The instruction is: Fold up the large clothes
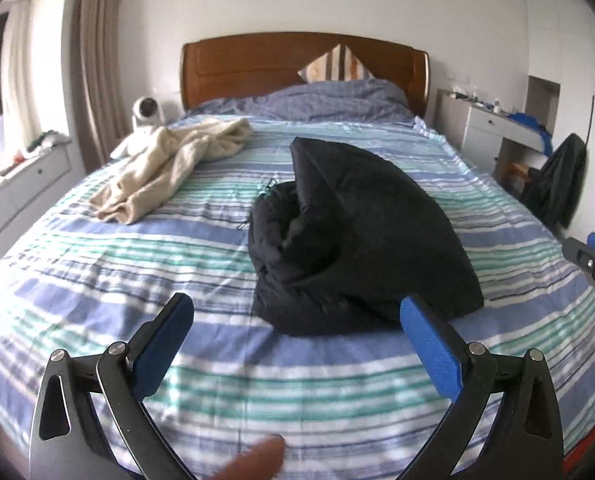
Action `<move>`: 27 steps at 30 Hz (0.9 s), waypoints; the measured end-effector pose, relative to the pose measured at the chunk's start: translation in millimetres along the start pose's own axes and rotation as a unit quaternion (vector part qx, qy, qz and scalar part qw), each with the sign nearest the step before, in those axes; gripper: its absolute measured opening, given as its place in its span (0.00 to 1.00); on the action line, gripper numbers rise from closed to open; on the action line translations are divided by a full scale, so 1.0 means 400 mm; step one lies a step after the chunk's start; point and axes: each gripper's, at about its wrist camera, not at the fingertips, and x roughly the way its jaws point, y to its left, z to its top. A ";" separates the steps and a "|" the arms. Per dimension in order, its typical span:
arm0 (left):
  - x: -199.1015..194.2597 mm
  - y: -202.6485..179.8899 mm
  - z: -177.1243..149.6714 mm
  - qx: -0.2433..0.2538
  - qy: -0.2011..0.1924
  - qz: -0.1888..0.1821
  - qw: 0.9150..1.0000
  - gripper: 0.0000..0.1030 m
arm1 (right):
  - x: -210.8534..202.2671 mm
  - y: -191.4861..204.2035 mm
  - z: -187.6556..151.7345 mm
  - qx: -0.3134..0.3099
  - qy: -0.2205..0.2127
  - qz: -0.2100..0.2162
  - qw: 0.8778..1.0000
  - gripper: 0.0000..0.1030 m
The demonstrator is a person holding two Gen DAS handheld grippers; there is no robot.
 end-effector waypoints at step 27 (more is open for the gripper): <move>-0.161 -0.114 -0.041 0.002 0.033 0.017 0.999 1.00 | -0.184 -0.014 -0.122 0.003 0.038 -0.055 0.998 0.87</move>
